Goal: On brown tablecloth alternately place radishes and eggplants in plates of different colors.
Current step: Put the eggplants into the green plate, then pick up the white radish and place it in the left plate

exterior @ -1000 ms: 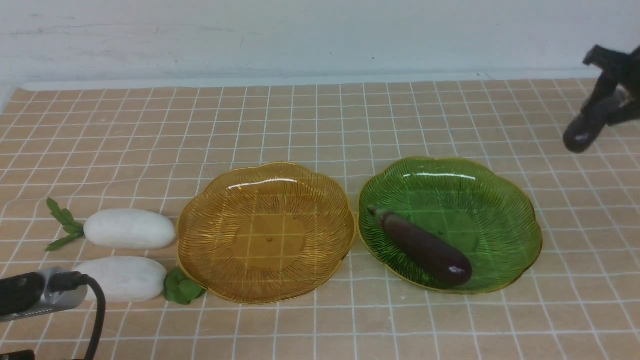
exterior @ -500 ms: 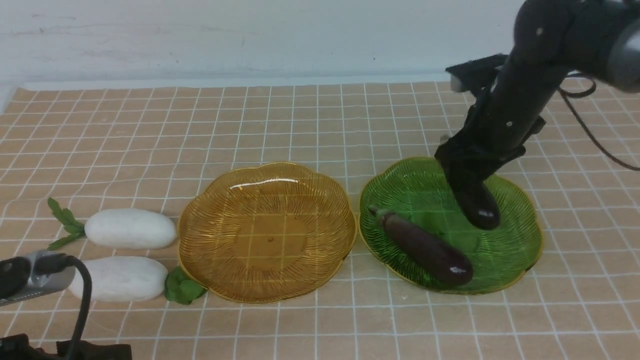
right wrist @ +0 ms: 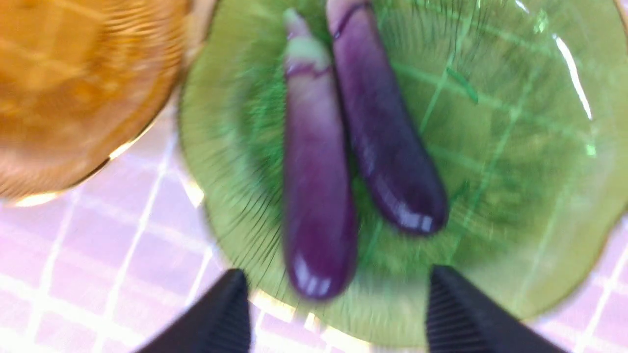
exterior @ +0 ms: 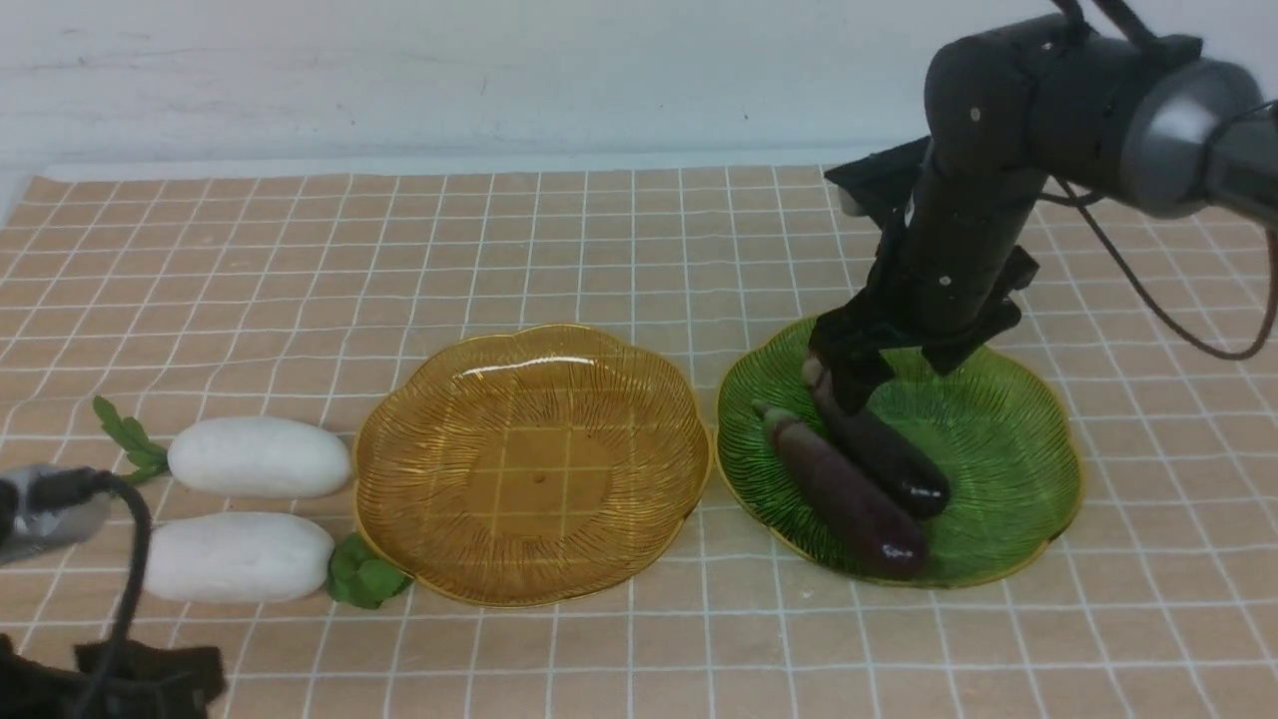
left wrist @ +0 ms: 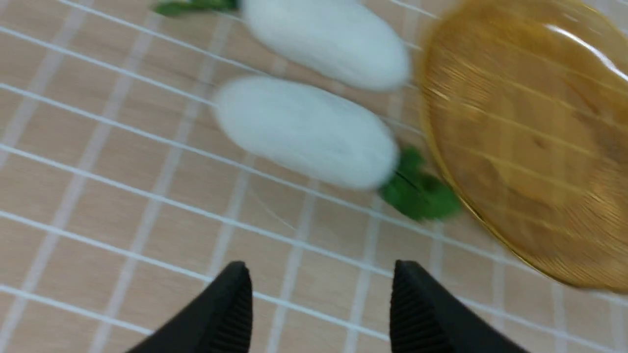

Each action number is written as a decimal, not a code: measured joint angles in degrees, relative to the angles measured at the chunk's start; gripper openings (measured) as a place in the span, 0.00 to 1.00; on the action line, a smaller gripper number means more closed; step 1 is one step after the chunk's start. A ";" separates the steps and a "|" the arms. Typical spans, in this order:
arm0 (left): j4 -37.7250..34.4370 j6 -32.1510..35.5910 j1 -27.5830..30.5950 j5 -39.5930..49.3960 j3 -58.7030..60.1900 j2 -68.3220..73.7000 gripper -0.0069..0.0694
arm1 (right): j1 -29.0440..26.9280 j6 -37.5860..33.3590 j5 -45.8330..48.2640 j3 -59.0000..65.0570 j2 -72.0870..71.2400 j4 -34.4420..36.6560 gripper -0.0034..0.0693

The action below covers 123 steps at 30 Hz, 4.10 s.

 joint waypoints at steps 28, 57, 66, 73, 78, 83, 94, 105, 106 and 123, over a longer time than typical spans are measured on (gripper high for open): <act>6.23 -34.34 0.00 -14.34 -7.43 41.42 0.86 | 0.00 -1.18 0.80 12.34 -12.39 3.51 0.14; 13.85 -42.76 -0.39 -25.01 -8.37 52.95 0.61 | 0.00 -3.31 0.80 12.34 -12.39 3.51 0.14; 0.94 -9.76 -3.38 -7.63 -8.81 34.93 0.57 | 0.00 -3.31 0.80 12.34 -12.39 4.05 0.14; -20.56 12.75 -8.30 -1.78 -18.00 33.88 0.57 | 0.00 -3.31 0.80 12.34 -12.39 6.94 0.14; -24.81 16.22 -8.67 -1.67 -28.14 46.07 0.58 | 0.00 -3.31 0.80 12.34 -12.39 7.18 0.14; -24.81 16.31 -8.67 -1.92 -35.21 56.01 0.64 | 0.00 -3.31 0.80 12.34 -12.39 6.76 0.14; -24.81 17.92 -7.10 -1.00 -43.41 62.92 0.85 | 0.00 -3.31 0.80 12.34 -12.39 6.46 0.14; -19.73 16.40 3.22 13.03 -52.53 62.92 0.80 | 0.00 -2.68 0.80 12.34 -12.39 2.72 0.15; -17.60 13.80 5.20 14.84 -52.48 63.02 0.79 | 0.00 -2.60 0.80 12.34 -12.39 2.44 0.15; -11.09 -7.91 9.30 10.98 -51.87 71.41 0.79 | 0.00 -2.45 0.80 12.34 -12.39 2.99 0.15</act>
